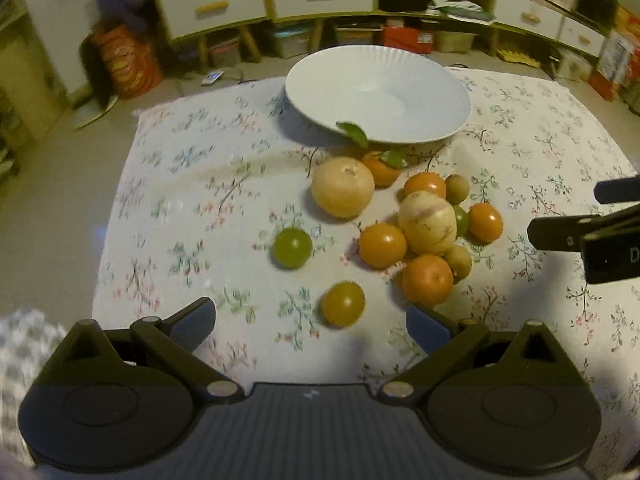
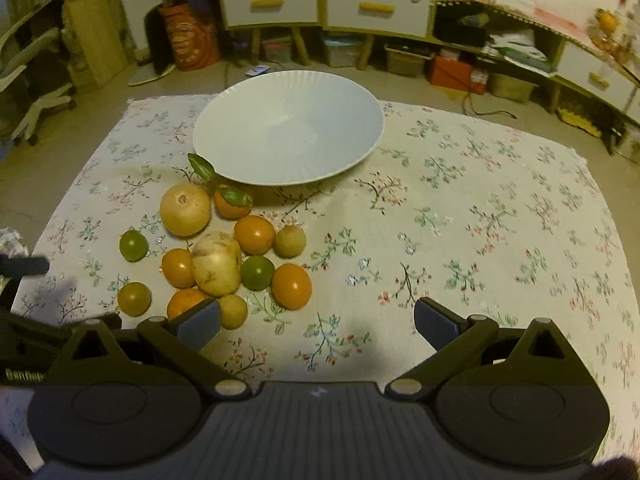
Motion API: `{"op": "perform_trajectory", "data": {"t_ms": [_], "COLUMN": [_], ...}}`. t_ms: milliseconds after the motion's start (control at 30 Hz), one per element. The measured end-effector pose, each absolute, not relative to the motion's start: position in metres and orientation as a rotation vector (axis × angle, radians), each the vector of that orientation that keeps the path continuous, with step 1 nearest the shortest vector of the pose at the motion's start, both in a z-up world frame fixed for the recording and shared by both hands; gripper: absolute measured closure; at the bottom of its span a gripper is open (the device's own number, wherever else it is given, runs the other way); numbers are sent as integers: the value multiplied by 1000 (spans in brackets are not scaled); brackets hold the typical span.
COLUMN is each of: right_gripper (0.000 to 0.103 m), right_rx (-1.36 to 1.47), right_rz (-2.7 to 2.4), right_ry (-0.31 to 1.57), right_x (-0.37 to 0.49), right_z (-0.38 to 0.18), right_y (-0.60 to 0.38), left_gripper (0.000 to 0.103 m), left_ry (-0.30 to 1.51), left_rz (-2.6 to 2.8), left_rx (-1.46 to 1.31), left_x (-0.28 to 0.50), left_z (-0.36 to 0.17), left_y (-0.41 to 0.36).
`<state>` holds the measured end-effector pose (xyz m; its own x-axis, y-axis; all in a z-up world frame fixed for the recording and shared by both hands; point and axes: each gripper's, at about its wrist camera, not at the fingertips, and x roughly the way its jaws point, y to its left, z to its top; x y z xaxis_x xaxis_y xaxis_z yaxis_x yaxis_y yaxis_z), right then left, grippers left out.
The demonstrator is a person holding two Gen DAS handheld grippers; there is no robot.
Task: Organize fruits
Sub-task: 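Grasp the tan pomelo with the left tool while the right tool grasps the spotted pale fruit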
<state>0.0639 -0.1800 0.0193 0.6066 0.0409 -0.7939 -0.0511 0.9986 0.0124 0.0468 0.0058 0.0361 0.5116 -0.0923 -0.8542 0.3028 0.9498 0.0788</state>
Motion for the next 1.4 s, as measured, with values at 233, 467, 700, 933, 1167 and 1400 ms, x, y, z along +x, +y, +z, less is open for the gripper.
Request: {"op": "perform_trajectory", "data": {"t_ms": [233, 467, 700, 933, 1167, 1400], "right_gripper": [0, 10, 20, 31, 44, 55], "right_rx": [49, -3, 33, 81, 47, 89], "right_rz": [215, 273, 282, 353, 457, 455], "right_ry": [935, 990, 1018, 967, 951, 974], "right_x": [81, 91, 98, 104, 106, 113], "right_z": [18, 9, -9, -4, 0, -7], "right_y": [-187, -186, -197, -188, -160, -153], "left_gripper": [8, 8, 10, 22, 35, 47], "left_ry": [984, 919, 925, 910, 886, 898], "left_rz": [-324, -338, -344, -394, -426, -441], "left_rx": [308, 371, 267, 189, 163, 157], "left_x": [70, 88, 108, 122, 127, 130], "left_z": [37, 31, 21, 16, 9, 6], "left_y": [-4, -7, 6, 4, 3, -4]}}
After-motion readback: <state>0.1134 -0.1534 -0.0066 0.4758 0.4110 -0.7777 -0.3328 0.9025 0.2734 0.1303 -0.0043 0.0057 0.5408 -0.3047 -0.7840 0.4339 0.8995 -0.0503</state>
